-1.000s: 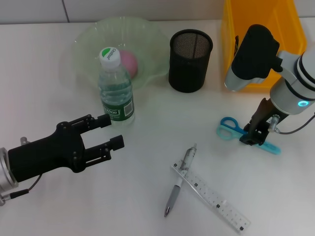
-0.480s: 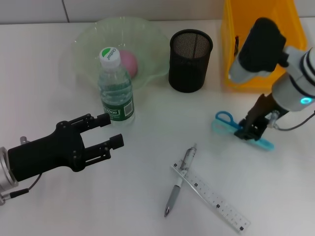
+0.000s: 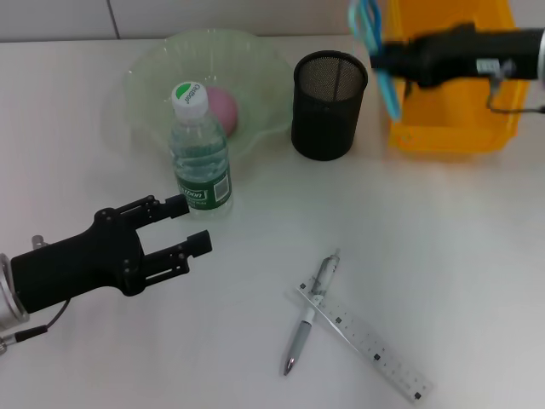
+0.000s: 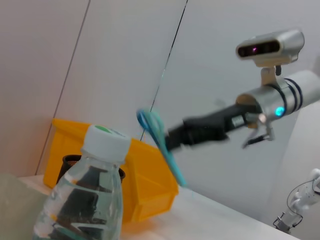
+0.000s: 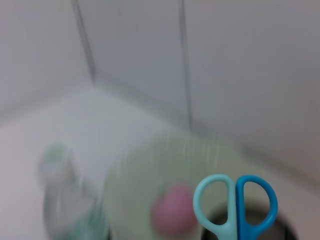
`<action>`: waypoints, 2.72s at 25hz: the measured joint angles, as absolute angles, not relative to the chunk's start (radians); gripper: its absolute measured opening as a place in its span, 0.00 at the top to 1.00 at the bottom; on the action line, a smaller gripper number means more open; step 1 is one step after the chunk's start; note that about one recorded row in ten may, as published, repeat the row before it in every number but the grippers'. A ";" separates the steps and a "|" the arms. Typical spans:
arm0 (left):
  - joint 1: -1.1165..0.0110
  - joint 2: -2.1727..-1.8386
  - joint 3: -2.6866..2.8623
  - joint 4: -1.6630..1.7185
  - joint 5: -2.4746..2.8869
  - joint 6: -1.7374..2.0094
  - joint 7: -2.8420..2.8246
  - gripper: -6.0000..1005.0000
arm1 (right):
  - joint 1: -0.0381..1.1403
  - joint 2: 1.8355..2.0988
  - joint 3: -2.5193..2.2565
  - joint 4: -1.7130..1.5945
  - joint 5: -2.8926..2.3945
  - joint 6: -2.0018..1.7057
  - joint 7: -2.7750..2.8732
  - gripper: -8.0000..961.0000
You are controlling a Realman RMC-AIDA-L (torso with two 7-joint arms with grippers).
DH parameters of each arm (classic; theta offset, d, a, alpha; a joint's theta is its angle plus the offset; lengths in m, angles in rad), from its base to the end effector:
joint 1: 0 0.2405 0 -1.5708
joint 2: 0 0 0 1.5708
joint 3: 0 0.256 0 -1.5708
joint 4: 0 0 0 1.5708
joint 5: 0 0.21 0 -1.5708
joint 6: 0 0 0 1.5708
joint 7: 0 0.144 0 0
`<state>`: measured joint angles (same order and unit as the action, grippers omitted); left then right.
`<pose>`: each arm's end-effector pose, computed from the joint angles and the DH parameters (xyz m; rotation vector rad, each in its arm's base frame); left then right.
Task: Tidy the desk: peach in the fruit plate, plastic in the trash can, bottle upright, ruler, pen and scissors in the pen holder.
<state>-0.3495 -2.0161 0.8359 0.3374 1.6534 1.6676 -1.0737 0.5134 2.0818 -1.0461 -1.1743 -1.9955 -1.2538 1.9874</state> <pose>-0.3025 0.2546 -0.0143 -2.5864 -0.6792 -1.0469 0.1870 0.3891 0.0408 -2.5295 0.6880 0.4667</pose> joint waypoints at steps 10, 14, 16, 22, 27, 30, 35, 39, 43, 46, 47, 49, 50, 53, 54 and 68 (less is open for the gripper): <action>-0.354 -2.018 0.835 0.337 1.654 1.666 -1.067 0.31 | 0.688 2.085 -1.055 -0.428 -1.158 -1.055 1.158 0.75; -0.358 -2.018 0.829 0.337 1.653 1.666 -1.065 0.31 | 0.753 2.089 -1.054 -0.319 -1.087 -1.014 1.035 0.75; -0.358 -2.018 0.829 0.337 1.653 1.666 -1.065 0.31 | 0.766 2.089 -1.054 -0.299 -1.086 -1.004 1.023 0.75; -0.359 -2.017 0.819 0.337 1.653 1.666 -1.065 0.31 | 0.759 2.090 -1.054 -0.294 -1.086 -1.010 1.012 0.75; -0.361 -2.016 0.817 0.338 1.652 1.666 -1.064 0.31 | 0.755 2.089 -1.065 -0.293 -1.092 -1.011 1.016 0.66; -0.361 -2.016 0.817 0.339 1.652 1.666 -1.064 0.31 | 0.752 2.088 -1.069 -0.295 -1.092 -1.015 1.030 0.57; -0.356 -2.016 0.814 0.339 1.652 1.671 -1.064 0.31 | 0.707 2.068 -1.128 -0.376 -1.122 -1.081 1.161 0.41; -0.355 -2.015 0.813 0.339 1.652 1.672 -1.065 0.31 | 0.597 2.051 -1.172 -0.697 -1.396 -1.156 1.470 0.35; -0.359 -2.015 0.813 0.339 1.653 1.673 -1.070 0.31 | 0.541 2.064 -1.166 -1.049 -1.834 -1.311 1.849 0.35; -0.360 -2.016 0.813 0.339 1.654 1.674 -1.071 0.31 | 0.550 2.074 -1.173 -1.242 -2.107 -1.477 2.112 0.35; -0.361 -2.016 0.813 0.339 1.654 1.674 -1.072 0.31 | 0.560 2.075 -1.181 -1.295 -2.178 -1.535 2.187 0.35; -0.362 -2.016 0.813 0.339 1.654 1.673 -1.072 0.31 | 0.578 2.078 -1.213 -1.358 -2.279 -1.625 2.311 0.35; -0.363 -2.016 0.813 0.339 1.653 1.673 -1.072 0.31 | 0.587 2.079 -1.236 -1.377 -2.310 -1.664 2.373 0.35; -0.367 -2.016 0.813 0.339 1.654 1.672 -1.073 0.31 | 0.616 2.080 -1.306 -1.394 -2.348 -1.747 2.511 0.35; -0.370 -2.016 0.813 0.339 1.656 1.672 -1.073 0.31 | 0.631 2.080 -1.367 -1.394 -2.379 -1.772 2.574 0.35; -0.367 -2.016 0.813 0.339 1.655 1.668 -1.070 0.32 | 0.639 2.092 -1.710 -1.381 -2.481 -1.614 2.794 0.35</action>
<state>-0.3666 -2.0157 0.8130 0.3390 1.6551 1.6680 -1.0700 0.6395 2.0920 -1.7104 -1.3813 -2.4812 -1.6141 2.7939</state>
